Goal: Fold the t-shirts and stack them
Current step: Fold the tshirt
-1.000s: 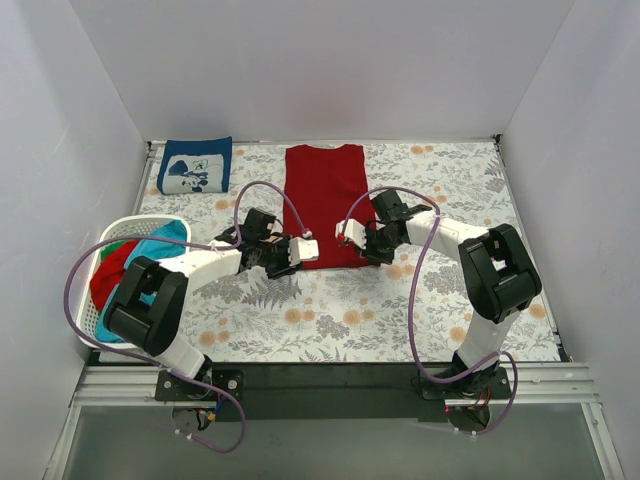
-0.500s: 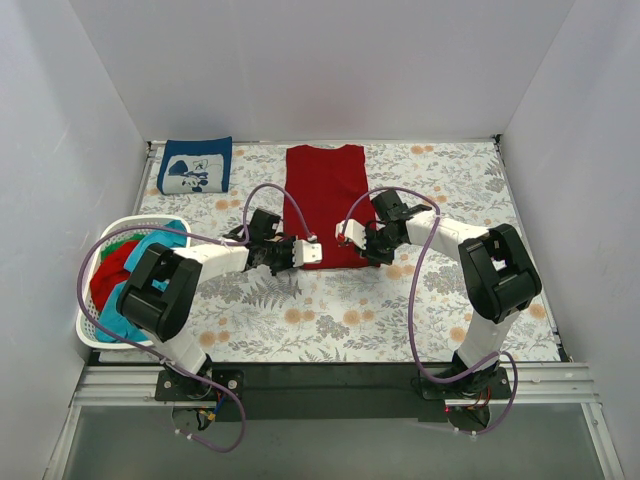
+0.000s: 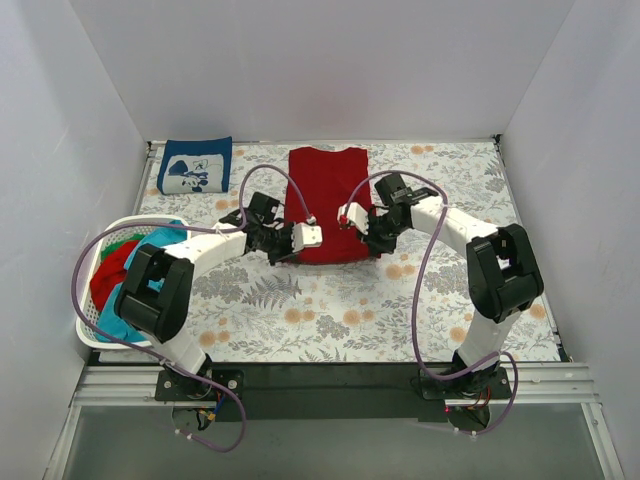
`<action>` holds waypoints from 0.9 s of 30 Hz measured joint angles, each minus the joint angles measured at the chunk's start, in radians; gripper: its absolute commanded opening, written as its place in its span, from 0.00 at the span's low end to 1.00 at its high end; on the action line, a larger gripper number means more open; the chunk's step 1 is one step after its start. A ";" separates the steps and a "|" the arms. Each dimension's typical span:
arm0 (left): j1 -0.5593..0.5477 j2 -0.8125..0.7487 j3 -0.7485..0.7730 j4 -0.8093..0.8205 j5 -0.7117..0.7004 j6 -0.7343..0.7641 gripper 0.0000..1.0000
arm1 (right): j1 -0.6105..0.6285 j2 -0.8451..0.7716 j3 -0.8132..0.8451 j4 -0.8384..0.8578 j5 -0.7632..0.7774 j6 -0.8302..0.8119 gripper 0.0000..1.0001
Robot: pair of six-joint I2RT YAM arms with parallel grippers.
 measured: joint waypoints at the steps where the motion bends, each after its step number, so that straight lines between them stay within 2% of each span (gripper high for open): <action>1: 0.004 -0.002 0.021 -0.016 0.004 -0.007 0.00 | -0.006 -0.003 0.019 -0.009 -0.003 0.004 0.01; 13: 0.015 -0.128 0.116 -0.220 0.081 -0.043 0.00 | -0.021 -0.173 0.041 -0.138 -0.058 0.019 0.01; 21: -0.032 -0.301 0.167 -0.546 0.206 -0.018 0.00 | 0.020 -0.391 -0.046 -0.330 -0.163 0.007 0.01; 27: -0.040 -0.358 0.288 -0.750 0.270 -0.063 0.00 | 0.060 -0.481 0.009 -0.468 -0.227 0.009 0.01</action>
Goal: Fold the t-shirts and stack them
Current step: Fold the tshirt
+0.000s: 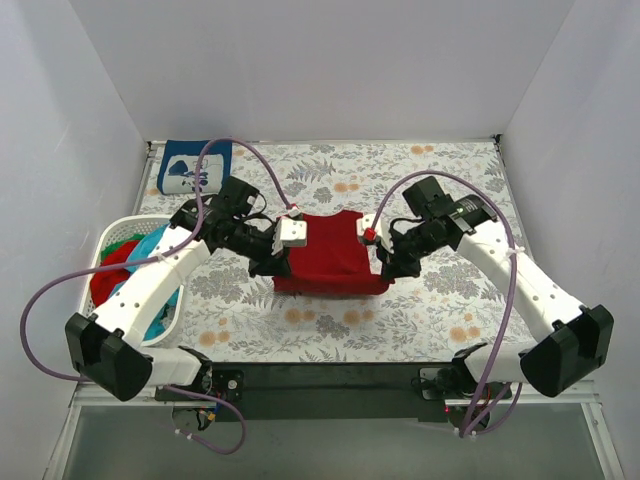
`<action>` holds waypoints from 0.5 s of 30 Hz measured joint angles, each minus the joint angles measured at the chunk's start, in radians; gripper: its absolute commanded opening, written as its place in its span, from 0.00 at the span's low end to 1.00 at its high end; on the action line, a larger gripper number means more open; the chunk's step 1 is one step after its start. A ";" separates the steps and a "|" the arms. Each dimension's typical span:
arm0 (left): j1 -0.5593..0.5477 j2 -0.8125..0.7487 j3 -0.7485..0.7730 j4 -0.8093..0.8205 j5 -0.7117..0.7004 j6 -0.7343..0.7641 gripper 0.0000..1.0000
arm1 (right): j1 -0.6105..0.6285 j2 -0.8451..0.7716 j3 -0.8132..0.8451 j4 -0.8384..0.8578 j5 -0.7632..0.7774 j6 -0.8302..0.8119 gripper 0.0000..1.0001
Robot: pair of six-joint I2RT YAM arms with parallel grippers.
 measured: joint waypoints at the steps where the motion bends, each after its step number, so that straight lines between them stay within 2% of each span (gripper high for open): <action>1: 0.002 0.004 0.020 -0.015 0.003 -0.007 0.00 | 0.000 0.013 0.025 -0.010 -0.002 0.001 0.01; 4: 0.032 0.042 0.063 -0.041 0.014 -0.019 0.00 | -0.002 0.087 0.097 -0.022 -0.003 -0.012 0.01; 10: 0.163 0.243 0.157 -0.045 0.034 -0.010 0.00 | -0.018 0.303 0.237 -0.032 0.001 -0.058 0.01; 15: 0.221 0.371 0.199 -0.018 0.032 0.003 0.00 | -0.050 0.464 0.373 -0.037 0.000 -0.083 0.01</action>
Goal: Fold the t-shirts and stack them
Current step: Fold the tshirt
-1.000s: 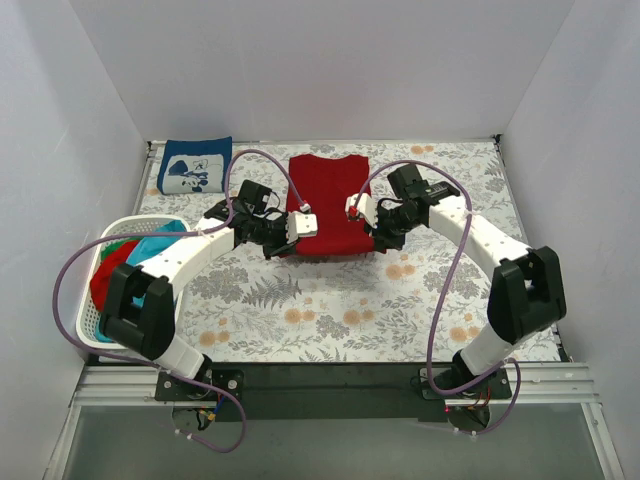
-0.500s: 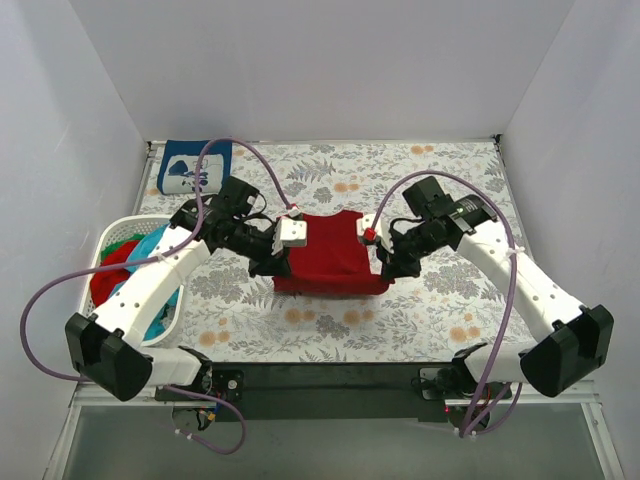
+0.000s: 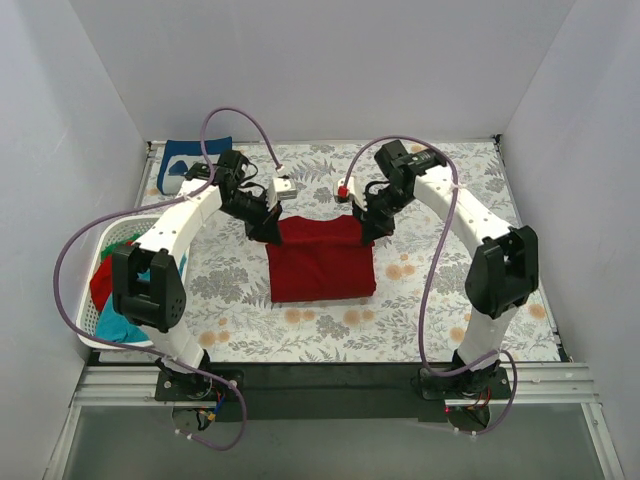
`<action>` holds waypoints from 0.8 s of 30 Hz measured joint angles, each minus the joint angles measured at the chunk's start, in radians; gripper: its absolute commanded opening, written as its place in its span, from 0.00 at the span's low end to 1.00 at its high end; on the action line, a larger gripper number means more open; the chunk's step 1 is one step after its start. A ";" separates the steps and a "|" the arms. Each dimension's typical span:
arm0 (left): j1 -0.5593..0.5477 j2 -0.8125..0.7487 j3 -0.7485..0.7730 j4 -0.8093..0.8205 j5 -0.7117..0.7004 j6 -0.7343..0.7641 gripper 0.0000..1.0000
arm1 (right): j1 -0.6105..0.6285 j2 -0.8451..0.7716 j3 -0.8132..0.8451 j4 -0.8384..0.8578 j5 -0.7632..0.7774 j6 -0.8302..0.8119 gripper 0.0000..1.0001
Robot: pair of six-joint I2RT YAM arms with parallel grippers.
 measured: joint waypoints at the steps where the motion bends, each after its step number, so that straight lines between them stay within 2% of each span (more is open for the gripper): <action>1: 0.005 0.021 0.009 0.007 -0.001 0.002 0.00 | -0.008 0.031 0.029 0.002 0.000 -0.004 0.01; 15: 0.051 0.319 0.253 0.129 -0.041 0.005 0.00 | -0.098 0.373 0.356 -0.003 0.007 -0.048 0.01; 22: 0.063 0.451 0.277 0.215 -0.096 -0.020 0.00 | -0.105 0.545 0.503 0.019 0.039 -0.038 0.01; 23: 0.064 0.461 0.277 0.229 -0.105 -0.025 0.04 | -0.105 0.557 0.507 0.030 0.043 -0.033 0.01; 24: 0.065 0.467 0.275 0.249 -0.116 -0.033 0.13 | -0.105 0.568 0.509 0.037 0.051 -0.026 0.05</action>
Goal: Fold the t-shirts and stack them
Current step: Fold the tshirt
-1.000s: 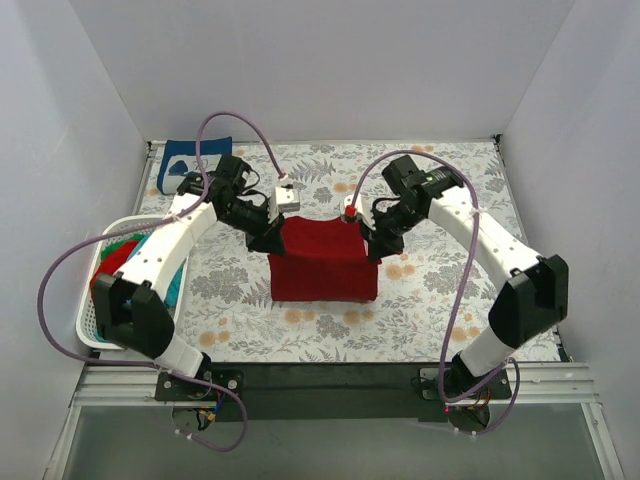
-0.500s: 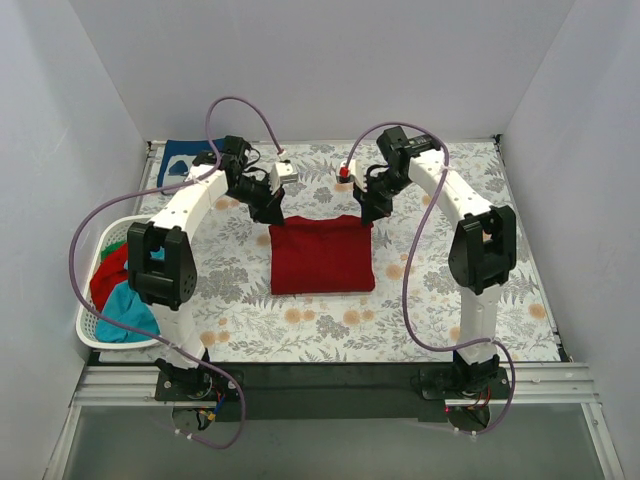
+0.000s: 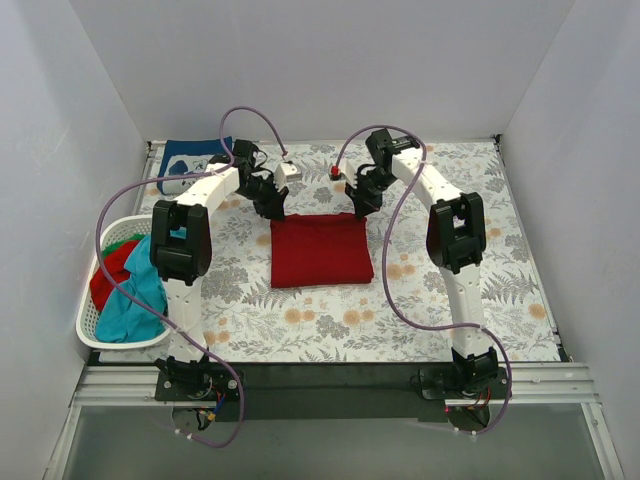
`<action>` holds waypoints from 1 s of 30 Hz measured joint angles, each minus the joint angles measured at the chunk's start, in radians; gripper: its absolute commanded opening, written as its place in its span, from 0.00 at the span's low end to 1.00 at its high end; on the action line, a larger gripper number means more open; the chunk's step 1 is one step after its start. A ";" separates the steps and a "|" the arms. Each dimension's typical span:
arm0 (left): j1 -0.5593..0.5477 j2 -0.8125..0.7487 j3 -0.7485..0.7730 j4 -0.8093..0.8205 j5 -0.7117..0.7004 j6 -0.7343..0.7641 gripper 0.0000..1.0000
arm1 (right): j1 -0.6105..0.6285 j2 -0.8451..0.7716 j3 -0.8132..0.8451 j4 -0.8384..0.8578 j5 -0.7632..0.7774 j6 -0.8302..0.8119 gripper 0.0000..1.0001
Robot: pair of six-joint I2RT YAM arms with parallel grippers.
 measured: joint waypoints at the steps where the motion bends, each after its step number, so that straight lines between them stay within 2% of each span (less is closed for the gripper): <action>1: 0.001 0.003 -0.001 0.016 -0.006 -0.010 0.16 | 0.000 0.008 0.000 0.008 0.006 0.007 0.24; 2: 0.001 0.006 -0.001 0.044 -0.019 -0.029 0.19 | 0.000 0.013 0.000 0.014 0.011 0.019 0.33; 3: 0.002 0.008 -0.001 0.071 -0.031 -0.045 0.24 | 0.000 0.017 0.001 0.021 0.024 0.029 0.39; 5: 0.005 0.012 0.005 0.107 -0.051 -0.088 0.32 | -0.001 0.023 0.005 0.033 0.051 0.055 0.60; 7: 0.011 0.014 0.017 0.130 -0.069 -0.144 0.42 | -0.005 0.023 0.010 0.048 0.073 0.089 0.88; 8: 0.014 0.013 0.024 0.140 -0.074 -0.174 0.42 | -0.008 0.023 0.014 0.056 0.080 0.110 0.89; 13: 0.038 -0.033 -0.011 0.185 -0.056 -0.360 0.42 | -0.048 -0.023 0.002 0.084 0.064 0.208 0.89; 20: 0.050 -0.237 -0.285 0.281 0.056 -0.709 0.44 | -0.085 -0.227 -0.181 0.097 -0.154 0.399 0.79; 24: 0.047 -0.274 -0.381 0.332 0.077 -0.834 0.44 | -0.074 -0.226 -0.205 0.099 -0.197 0.433 0.69; 26: 0.047 -0.274 -0.389 0.341 0.100 -0.848 0.44 | -0.069 -0.209 -0.205 0.101 -0.208 0.430 0.59; 27: 0.042 -0.274 -0.389 0.348 0.108 -0.849 0.44 | -0.069 -0.201 -0.205 0.100 -0.215 0.430 0.51; 30: 0.027 -0.274 -0.388 0.351 0.117 -0.826 0.44 | -0.063 -0.182 -0.209 0.103 -0.231 0.426 0.42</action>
